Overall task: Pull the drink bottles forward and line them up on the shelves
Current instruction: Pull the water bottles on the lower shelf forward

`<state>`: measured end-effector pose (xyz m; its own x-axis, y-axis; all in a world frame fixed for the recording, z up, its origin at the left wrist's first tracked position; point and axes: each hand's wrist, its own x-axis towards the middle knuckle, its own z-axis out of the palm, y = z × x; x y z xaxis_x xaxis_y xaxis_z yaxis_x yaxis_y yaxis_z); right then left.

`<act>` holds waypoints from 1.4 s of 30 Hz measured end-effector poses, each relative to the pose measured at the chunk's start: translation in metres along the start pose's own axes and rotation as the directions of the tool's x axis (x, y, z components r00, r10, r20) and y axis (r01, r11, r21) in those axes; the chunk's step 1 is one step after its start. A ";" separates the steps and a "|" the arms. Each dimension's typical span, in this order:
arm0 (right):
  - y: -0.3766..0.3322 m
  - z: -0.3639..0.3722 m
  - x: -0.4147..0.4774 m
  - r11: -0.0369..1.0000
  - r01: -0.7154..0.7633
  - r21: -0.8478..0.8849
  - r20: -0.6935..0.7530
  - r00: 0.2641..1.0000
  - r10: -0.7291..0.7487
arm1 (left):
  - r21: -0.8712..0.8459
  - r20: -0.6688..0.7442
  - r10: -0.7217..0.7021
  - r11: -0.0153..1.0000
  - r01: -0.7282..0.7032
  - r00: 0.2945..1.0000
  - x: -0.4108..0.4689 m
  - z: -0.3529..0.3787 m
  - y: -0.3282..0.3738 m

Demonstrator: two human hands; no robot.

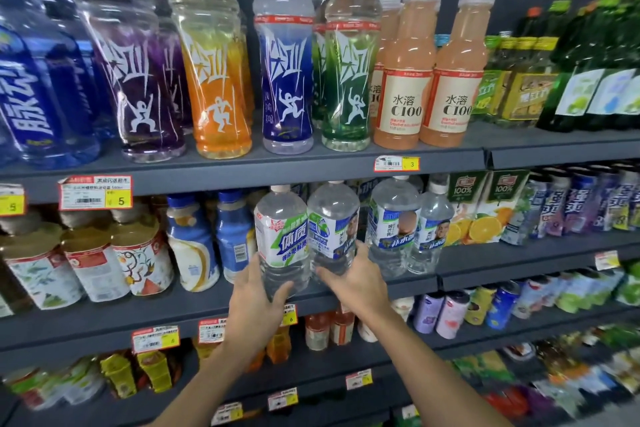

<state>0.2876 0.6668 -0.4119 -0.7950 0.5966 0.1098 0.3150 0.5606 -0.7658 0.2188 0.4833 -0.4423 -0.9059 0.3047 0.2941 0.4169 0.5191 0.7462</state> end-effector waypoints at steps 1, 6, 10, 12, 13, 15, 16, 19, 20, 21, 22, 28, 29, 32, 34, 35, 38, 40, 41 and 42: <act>0.001 0.000 -0.001 1.000 0.001 -0.001 -0.021 1.000 -0.001 | 0.003 0.000 -0.010 1.000 0.010 1.000 0.000 0.000 0.000; 0.006 0.013 -0.014 0.979 -0.042 -0.200 -0.191 0.982 0.003 | -0.018 0.020 0.005 1.000 -0.005 1.000 0.000 0.004 0.006; 0.021 0.020 -0.021 0.979 -0.013 -0.202 -0.133 0.991 -0.014 | -0.009 0.054 0.022 1.000 -0.022 0.998 0.003 0.003 0.006; 0.030 0.020 -0.020 0.980 -0.017 -0.198 -0.127 0.992 -0.008 | -0.022 0.072 0.038 0.999 -0.037 0.997 0.003 0.001 0.006; 0.032 0.021 -0.018 0.981 -0.022 -0.191 -0.128 0.992 -0.003 | -0.042 0.078 0.040 0.998 -0.036 0.996 0.004 0.001 0.006; 0.034 0.022 -0.015 0.986 -0.028 -0.164 -0.144 0.990 0.004 | -0.068 0.070 0.029 0.997 -0.025 0.997 0.006 0.001 0.008; 0.034 0.023 -0.014 0.988 -0.028 -0.150 -0.159 0.987 0.004 | -0.068 0.057 0.024 0.997 -0.020 0.998 0.007 0.002 0.010; 0.034 0.024 -0.016 0.991 -0.046 -0.122 -0.180 0.983 0.024 | -0.053 0.037 0.017 0.998 -0.015 0.999 0.011 0.007 0.013; 0.034 0.025 -0.016 0.991 -0.060 -0.116 -0.179 0.983 0.038 | -0.051 0.032 0.016 0.999 -0.014 0.999 0.012 0.009 0.013; 0.034 0.025 -0.017 0.991 -0.072 -0.114 -0.180 0.982 0.050 | -0.049 0.029 0.017 0.999 -0.016 0.999 0.012 0.010 0.013; 0.035 0.025 -0.017 0.990 -0.079 -0.115 -0.183 0.981 0.057 | -0.046 0.031 0.022 0.999 -0.020 0.999 0.013 0.012 0.012; 0.044 0.021 -0.022 0.980 -0.034 -0.196 -0.217 0.976 -0.009 | -0.022 0.061 0.037 0.999 -0.036 0.997 0.015 0.018 0.012; 0.045 0.020 -0.023 0.977 -0.029 -0.211 -0.227 0.974 -0.020 | -0.011 0.072 0.040 0.999 -0.039 0.997 0.014 0.018 0.012; 0.045 0.020 -0.024 0.973 -0.033 -0.227 -0.233 0.972 -0.021 | 0.063 0.095 0.052 0.996 -0.058 0.994 0.015 0.015 0.008; 0.045 0.022 -0.025 0.973 -0.035 -0.227 -0.221 0.975 -0.016 | 0.092 0.095 0.057 0.994 -0.066 0.994 0.015 0.015 0.007; 0.044 0.022 -0.025 0.975 -0.037 -0.220 -0.219 0.976 -0.012 | 0.098 0.092 0.059 0.993 -0.068 0.994 0.015 0.015 0.006; 0.043 0.025 -0.025 0.979 -0.050 -0.196 -0.219 0.976 0.006 | 0.105 0.083 0.052 0.993 -0.061 0.995 0.016 0.018 0.004; 0.043 0.026 -0.025 0.982 -0.060 -0.179 -0.221 0.975 0.019 | 0.101 0.083 0.057 0.993 -0.066 0.995 0.017 0.020 0.003; 0.043 0.026 -0.025 0.983 -0.061 -0.172 -0.224 0.974 0.021 | 0.097 0.083 0.059 0.993 -0.067 0.995 0.017 0.021 0.003; 0.043 0.026 -0.024 0.985 -0.060 -0.165 -0.225 0.974 0.021 | 0.093 0.081 0.056 0.994 -0.063 0.995 0.017 0.022 0.004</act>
<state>0.3074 0.6617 -0.4638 -0.6507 0.7225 0.2335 0.4429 0.6110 -0.6561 0.2063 0.5082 -0.4476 -0.8721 0.3972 0.2859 0.4786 0.5706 0.6673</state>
